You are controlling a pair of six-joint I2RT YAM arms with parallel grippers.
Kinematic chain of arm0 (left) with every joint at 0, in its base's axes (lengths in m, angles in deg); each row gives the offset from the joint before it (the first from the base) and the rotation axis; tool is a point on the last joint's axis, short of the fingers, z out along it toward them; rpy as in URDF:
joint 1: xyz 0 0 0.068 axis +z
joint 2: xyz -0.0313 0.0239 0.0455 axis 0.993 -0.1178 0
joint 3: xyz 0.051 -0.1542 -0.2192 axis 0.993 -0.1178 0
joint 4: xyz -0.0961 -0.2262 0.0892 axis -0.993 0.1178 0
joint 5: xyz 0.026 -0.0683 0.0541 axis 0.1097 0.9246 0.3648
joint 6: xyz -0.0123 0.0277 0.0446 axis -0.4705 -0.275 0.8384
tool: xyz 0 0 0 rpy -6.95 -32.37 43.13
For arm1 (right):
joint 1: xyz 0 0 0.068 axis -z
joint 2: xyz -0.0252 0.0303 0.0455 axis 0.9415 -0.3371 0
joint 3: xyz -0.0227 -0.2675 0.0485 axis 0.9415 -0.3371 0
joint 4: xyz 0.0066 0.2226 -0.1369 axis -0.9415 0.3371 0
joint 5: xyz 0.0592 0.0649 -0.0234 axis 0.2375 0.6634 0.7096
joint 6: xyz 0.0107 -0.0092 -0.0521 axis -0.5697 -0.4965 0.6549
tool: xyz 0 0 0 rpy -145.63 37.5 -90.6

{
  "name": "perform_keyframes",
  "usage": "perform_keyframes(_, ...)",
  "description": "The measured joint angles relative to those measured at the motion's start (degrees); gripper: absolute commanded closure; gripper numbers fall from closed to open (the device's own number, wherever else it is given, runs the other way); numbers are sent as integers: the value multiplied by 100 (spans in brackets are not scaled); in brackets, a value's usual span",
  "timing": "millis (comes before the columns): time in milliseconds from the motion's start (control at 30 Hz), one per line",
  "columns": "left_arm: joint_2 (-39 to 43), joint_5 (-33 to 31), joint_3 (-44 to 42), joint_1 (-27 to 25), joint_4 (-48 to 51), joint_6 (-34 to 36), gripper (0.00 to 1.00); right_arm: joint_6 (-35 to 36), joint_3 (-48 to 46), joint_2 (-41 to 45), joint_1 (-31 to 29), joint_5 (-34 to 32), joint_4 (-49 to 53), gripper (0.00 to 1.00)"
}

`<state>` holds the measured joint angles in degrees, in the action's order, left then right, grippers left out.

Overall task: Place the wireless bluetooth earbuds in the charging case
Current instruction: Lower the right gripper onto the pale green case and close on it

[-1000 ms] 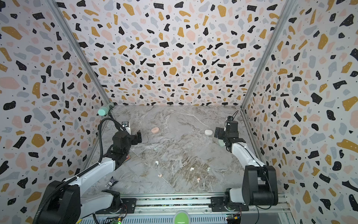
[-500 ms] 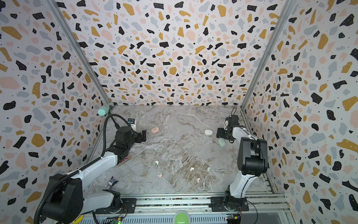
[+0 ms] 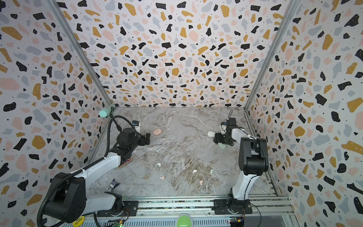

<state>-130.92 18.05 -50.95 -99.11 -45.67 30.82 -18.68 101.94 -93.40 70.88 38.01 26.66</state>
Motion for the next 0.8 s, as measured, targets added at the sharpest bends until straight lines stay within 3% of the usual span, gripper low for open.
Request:
perform_keyframes(200,-81,-2,9,-11,0,-35,0,85,0,0,-317,120,179,26)
perform_keyframes(300,-111,0,94,-44,85,-35,0,-57,2,24,-442,-140,319,16)
perform_keyframes(533,-149,28,286,-203,109,-35,0,-1327,101,402,-590,-1469,916,13)
perform_keyframes(800,-297,267,291,-385,166,-33,0,-2568,63,619,-577,-1600,1161,13)
